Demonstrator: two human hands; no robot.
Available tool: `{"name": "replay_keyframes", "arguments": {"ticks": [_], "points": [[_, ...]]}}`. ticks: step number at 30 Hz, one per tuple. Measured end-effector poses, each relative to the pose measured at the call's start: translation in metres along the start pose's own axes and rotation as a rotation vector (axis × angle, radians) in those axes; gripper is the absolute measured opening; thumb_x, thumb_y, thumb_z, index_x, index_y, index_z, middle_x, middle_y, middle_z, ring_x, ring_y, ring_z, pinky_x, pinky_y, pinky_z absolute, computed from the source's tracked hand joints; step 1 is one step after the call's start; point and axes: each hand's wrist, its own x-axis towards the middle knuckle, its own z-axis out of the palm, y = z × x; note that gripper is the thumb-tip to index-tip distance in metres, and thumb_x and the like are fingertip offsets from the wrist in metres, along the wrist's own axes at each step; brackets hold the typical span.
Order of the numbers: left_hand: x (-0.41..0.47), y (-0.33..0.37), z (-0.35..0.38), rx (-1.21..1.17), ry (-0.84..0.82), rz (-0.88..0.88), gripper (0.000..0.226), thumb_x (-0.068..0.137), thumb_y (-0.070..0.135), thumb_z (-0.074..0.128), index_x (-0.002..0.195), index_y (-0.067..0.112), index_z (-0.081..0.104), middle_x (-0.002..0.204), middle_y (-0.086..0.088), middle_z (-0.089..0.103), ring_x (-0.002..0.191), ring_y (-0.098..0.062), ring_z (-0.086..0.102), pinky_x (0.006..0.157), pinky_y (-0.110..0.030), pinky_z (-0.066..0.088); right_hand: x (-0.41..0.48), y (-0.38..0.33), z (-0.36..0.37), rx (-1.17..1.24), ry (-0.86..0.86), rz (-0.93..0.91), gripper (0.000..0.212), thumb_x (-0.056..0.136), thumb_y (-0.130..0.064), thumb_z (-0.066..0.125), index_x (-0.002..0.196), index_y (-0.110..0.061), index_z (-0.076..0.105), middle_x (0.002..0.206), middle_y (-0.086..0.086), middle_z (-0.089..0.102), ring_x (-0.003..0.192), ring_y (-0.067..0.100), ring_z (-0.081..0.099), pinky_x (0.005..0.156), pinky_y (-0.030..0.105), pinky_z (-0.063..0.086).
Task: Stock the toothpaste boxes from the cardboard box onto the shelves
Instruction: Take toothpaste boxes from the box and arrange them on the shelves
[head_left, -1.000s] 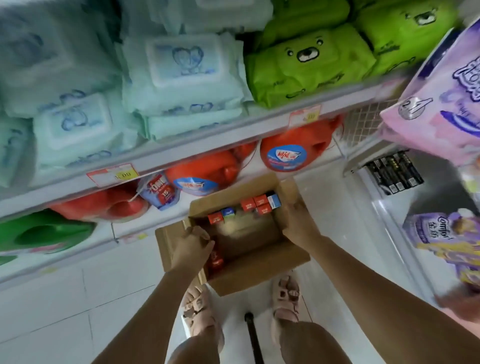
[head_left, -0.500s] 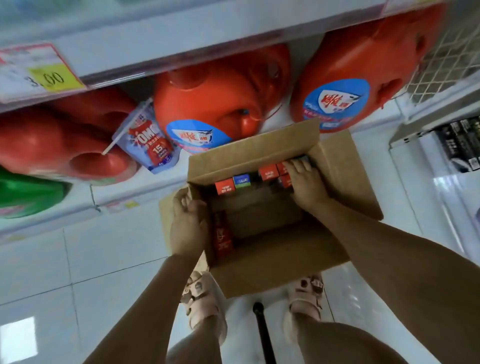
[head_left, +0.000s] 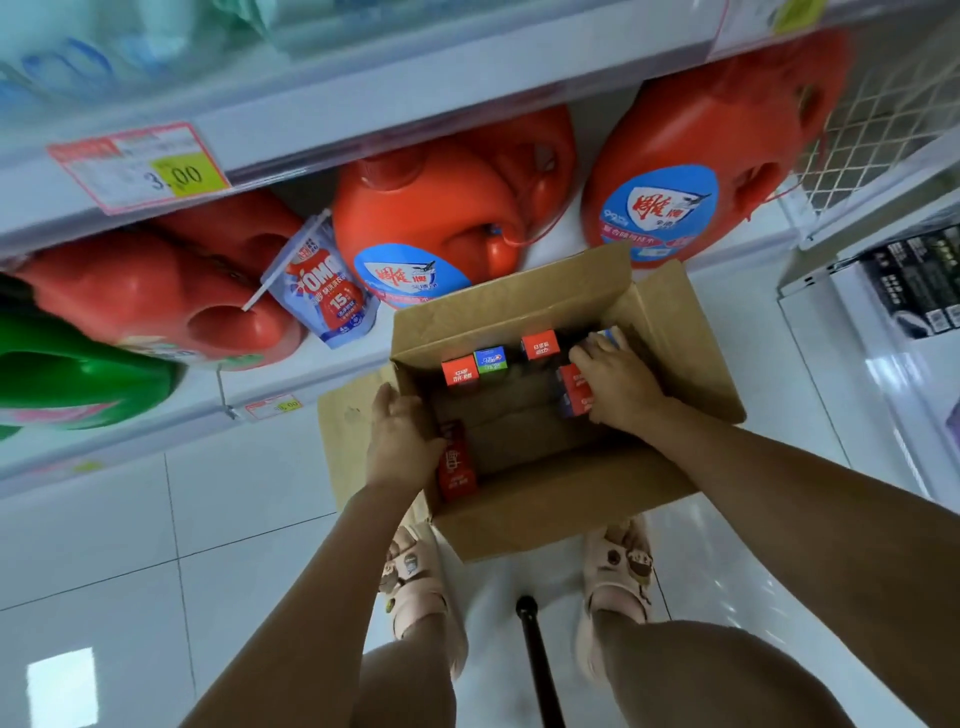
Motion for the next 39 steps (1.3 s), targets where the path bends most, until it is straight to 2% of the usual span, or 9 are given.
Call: {"name": "replay_keyframes", "arguments": {"ticks": [5,10,12,15,21,27,32,35,39], "points": [[-0.038,0.042,-0.022,-0.145,-0.251,0.022,0.086,0.073,0.035,0.079,0.144,0.02,0.032,0.142,-0.002,0.041,0.129,-0.019,0.042,0.106,-0.032,0.037,-0.047,-0.013,-0.083,0.589,0.03,0.07,0.082,0.065,-0.042,0.083,0.129,-0.029,0.033,0.132,-0.004,0.046,0.122,0.014,0.045,0.1,0.041,0.044],[-0.08,0.084,-0.068,-0.632,-0.12,0.098,0.023,0.084,0.044,0.063,0.105,0.033,0.063,0.1,0.023,0.065,0.084,0.017,0.057,0.072,0.0,0.041,-0.104,-0.016,-0.19,1.168,0.117,0.097,0.05,0.077,-0.017,0.077,0.118,-0.019,0.047,0.108,-0.005,0.06,0.101,0.009,0.059,0.086,0.025,0.051],[-0.087,0.093,-0.088,-0.799,-0.165,0.08,0.036,0.079,0.052,0.061,0.101,0.026,0.069,0.095,0.015,0.072,0.087,0.003,0.066,0.086,-0.015,0.05,-0.123,-0.02,-0.221,1.446,0.073,0.056,0.025,0.086,-0.01,0.065,0.108,-0.014,0.053,0.094,-0.001,0.069,0.088,0.013,0.067,0.079,0.028,0.057],[-0.109,0.102,-0.109,-0.977,-0.6,0.035,0.057,0.074,0.061,0.052,0.098,0.014,0.075,0.094,-0.011,0.074,0.082,-0.019,0.072,0.083,-0.033,0.054,-0.14,-0.034,-0.247,1.718,0.004,0.081,0.011,0.094,-0.016,0.051,0.091,-0.01,0.06,0.079,0.008,0.069,0.067,0.016,0.069,0.066,0.031,0.06],[-0.154,0.115,-0.113,-1.13,-0.829,-0.012,0.094,0.022,0.051,0.094,0.099,0.005,0.065,0.086,-0.014,0.073,0.071,-0.021,0.072,0.065,-0.033,0.06,-0.165,-0.074,-0.246,1.81,0.049,0.303,0.037,0.089,-0.038,0.06,0.109,-0.006,0.059,0.095,0.017,0.069,0.079,0.025,0.069,0.072,0.037,0.058],[-0.189,0.123,-0.113,-1.022,-0.585,0.075,0.038,0.073,0.025,0.067,0.108,0.014,0.058,0.094,-0.009,0.074,0.075,-0.018,0.072,0.062,-0.027,0.058,-0.202,-0.1,-0.218,1.77,0.14,0.227,0.023,0.079,-0.032,0.072,0.092,-0.019,0.058,0.091,0.009,0.074,0.09,0.033,0.07,0.09,0.055,0.051],[-0.206,0.117,-0.104,-1.141,-0.519,0.001,0.059,0.076,0.052,0.056,0.12,0.012,0.054,0.108,-0.012,0.071,0.094,-0.025,0.07,0.086,-0.039,0.056,-0.214,-0.087,-0.215,2.015,0.173,0.117,0.045,0.079,-0.028,0.07,0.119,-0.018,0.052,0.109,0.012,0.07,0.098,0.032,0.069,0.081,0.046,0.056],[-0.209,0.12,-0.098,-1.199,-0.527,-0.033,0.057,0.082,0.053,0.051,0.119,0.011,0.053,0.108,-0.012,0.071,0.095,-0.026,0.07,0.075,-0.035,0.058,-0.212,-0.081,-0.216,2.023,0.205,0.112,0.045,0.085,-0.03,0.067,0.125,-0.02,0.049,0.112,0.011,0.069,0.096,0.03,0.07,0.068,0.036,0.058],[-0.202,0.13,-0.096,-1.359,-0.555,-0.028,0.075,0.068,0.046,0.079,0.126,0.007,0.05,0.118,-0.017,0.066,0.101,-0.029,0.068,0.079,-0.038,0.058,-0.199,-0.083,-0.221,1.943,0.187,0.209,0.06,0.074,-0.046,0.075,0.122,-0.022,0.049,0.107,0.009,0.071,0.095,0.03,0.07,0.086,0.049,0.054]]}}
